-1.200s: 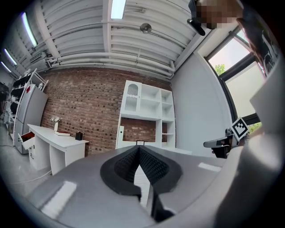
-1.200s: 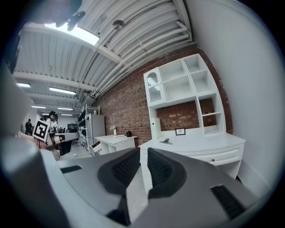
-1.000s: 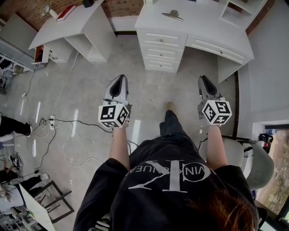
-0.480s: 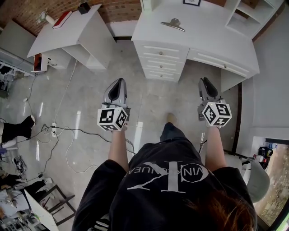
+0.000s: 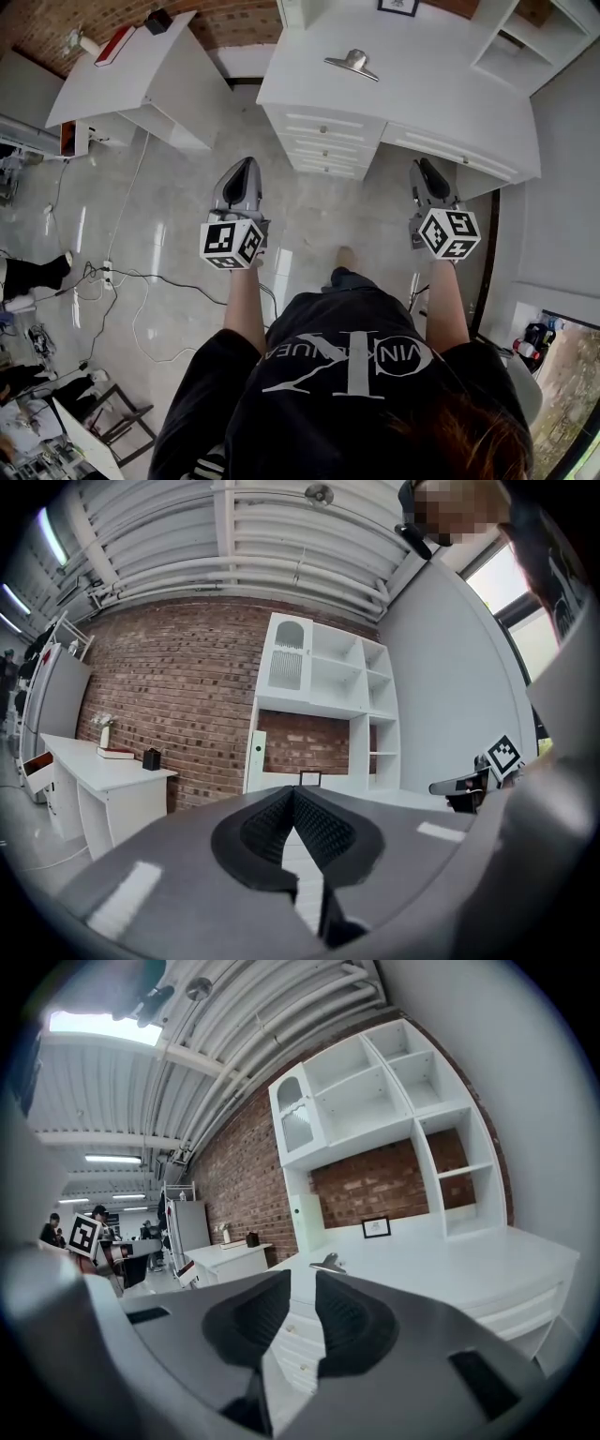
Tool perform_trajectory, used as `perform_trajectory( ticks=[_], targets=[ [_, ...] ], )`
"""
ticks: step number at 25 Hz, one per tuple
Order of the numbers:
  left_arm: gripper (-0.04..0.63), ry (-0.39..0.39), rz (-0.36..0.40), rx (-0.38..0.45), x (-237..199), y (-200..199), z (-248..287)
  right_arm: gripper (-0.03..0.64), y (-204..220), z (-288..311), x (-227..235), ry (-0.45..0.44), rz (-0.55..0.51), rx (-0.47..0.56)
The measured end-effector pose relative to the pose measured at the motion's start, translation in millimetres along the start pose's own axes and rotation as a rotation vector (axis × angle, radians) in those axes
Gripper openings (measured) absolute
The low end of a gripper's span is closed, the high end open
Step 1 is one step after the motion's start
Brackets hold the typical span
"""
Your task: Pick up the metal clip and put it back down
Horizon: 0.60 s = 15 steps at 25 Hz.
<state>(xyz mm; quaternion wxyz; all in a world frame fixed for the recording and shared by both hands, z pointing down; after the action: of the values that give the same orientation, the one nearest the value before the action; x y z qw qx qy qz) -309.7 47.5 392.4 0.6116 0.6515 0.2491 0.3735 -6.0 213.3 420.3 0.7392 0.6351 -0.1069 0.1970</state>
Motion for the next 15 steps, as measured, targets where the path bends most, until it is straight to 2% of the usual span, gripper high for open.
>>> perform_trajectory(
  ticks=[8, 15],
  targets=[
    [-0.012, -0.026, -0.01, -0.001, -1.1, 5.5, 51.1, 0.043, -13.8, 47.7, 24.4, -0.042, -0.009, -0.035],
    [-0.012, -0.026, -0.027, -0.014, 5.2, 12.5, 76.6, 0.044, -21.0, 66.7, 34.1, -0.075, -0.018, -0.06]
  ],
)
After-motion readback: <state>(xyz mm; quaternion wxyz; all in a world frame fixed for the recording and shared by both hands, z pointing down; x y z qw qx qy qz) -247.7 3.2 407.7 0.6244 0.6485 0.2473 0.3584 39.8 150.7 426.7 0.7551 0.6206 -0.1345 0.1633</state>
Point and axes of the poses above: the fingertips, and each gripper's own axes: z forward along the fingers, x to its right, y out of its underside, the point moved 3 cm from there along -z, backward along the fingers, and after that the axes turned 15 degrees about z, right-handed, at the moved point
